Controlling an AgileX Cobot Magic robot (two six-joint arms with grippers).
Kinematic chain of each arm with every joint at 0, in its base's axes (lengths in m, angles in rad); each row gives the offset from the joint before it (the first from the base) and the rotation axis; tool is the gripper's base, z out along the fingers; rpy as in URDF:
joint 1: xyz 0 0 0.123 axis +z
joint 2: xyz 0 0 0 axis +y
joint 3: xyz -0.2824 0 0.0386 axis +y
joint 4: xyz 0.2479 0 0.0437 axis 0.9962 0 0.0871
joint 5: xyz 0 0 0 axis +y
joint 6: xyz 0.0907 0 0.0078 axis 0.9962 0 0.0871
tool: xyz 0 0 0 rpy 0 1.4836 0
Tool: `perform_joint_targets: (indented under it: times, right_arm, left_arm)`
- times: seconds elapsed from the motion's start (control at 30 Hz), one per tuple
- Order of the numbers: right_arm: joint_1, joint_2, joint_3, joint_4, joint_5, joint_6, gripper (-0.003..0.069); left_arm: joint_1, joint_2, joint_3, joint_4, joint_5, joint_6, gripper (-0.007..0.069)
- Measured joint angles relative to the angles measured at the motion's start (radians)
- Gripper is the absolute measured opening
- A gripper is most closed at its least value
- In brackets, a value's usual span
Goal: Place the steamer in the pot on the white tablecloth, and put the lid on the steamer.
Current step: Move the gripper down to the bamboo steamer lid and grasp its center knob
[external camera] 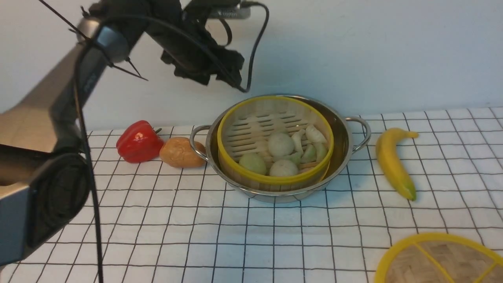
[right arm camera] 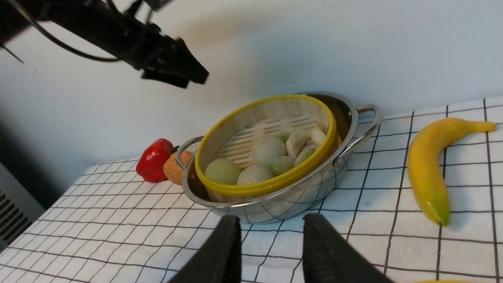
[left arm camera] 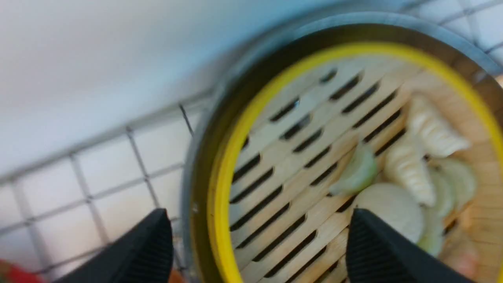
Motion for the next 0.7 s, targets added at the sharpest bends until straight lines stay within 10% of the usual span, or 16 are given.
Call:
perform_joint_targets:
  times: [0.33, 0.7]
  right_arm:
    - [0.000, 0.058, 0.000, 0.000, -0.023, -0.017, 0.0242]
    - [0.000, 0.059, 0.000, 0.000, -0.022, -0.017, 0.0242]
  left_arm:
    - [0.001, -0.305, -0.008, 0.079, 0.000, -0.021, 0.0451]
    - [0.001, -0.531, -0.010, -0.089, 0.001, -0.036, 0.0149]
